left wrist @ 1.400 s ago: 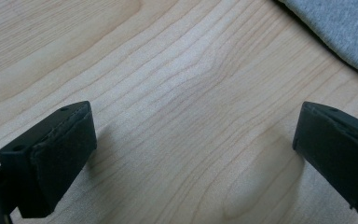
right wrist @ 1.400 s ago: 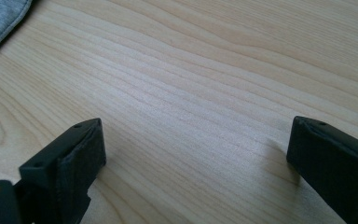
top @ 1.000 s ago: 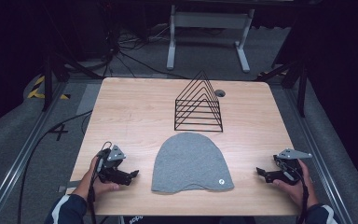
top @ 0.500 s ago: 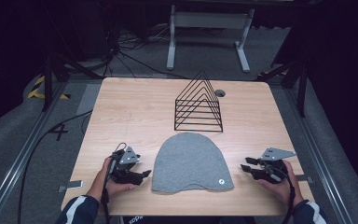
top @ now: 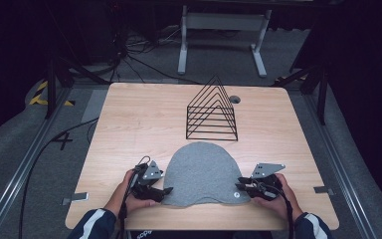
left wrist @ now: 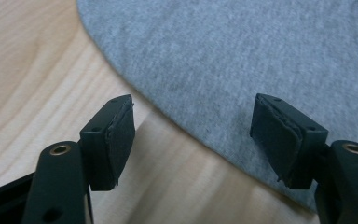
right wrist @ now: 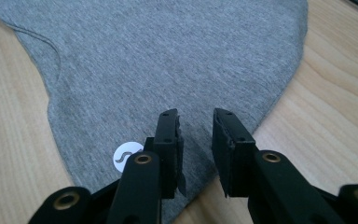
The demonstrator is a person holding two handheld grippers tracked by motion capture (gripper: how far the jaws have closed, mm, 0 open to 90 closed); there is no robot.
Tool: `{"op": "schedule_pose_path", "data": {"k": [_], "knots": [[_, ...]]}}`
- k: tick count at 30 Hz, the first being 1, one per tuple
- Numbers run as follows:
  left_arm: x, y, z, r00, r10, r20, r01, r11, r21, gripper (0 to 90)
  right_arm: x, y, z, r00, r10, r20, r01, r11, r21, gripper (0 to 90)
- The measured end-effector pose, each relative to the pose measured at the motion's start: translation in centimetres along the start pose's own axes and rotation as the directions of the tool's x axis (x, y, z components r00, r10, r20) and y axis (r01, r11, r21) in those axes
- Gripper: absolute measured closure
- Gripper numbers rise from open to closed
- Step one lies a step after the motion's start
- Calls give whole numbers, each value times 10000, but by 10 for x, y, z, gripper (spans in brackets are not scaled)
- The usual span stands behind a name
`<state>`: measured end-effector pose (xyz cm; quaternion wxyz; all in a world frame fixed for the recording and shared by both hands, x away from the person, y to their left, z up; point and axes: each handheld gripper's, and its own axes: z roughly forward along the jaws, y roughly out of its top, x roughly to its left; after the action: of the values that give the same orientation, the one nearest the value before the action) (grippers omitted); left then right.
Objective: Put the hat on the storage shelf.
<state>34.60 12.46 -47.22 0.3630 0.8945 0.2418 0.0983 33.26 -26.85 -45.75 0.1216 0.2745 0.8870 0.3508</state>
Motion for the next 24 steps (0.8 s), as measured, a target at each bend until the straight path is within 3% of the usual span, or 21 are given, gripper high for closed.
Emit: {"op": "schedule_pose_path", "data": {"k": [3,5,9,13,15,17,20,24], "knots": [[-1,-2,-2,9996,-39,285,35,9999,142,309,6,-1,-3,9997,-176,-147,178,9997,165,697],[-2,-2,-4,9999,-22,167,20,9999,129,298,13,-2,-6,9992,-344,-209,352,9987,380,663],[2,0,-6,9998,-113,-141,113,9999,-20,272,14,0,-9,9994,-339,-50,341,9990,278,614],[12,7,-7,9983,-509,-274,499,9981,-362,255,-1,9,-13,9983,243,529,-235,9996,-172,553],[17,10,-3,9979,-543,-341,533,9982,-278,252,-8,13,-12,9972,464,592,-447,9986,-291,539],[22,13,4,9974,-528,-481,523,9986,-116,246,-15,17,-7,9942,512,943,-493,9985,-219,518],[26,17,11,9973,-321,-661,329,9994,112,246,-23,24,1,9932,566,1021,-554,9984,-144,508],[36,23,14,9967,-582,-561,586,9983,64,243,-33,33,11,9911,892,989,-885,9960,-108,483]]}}
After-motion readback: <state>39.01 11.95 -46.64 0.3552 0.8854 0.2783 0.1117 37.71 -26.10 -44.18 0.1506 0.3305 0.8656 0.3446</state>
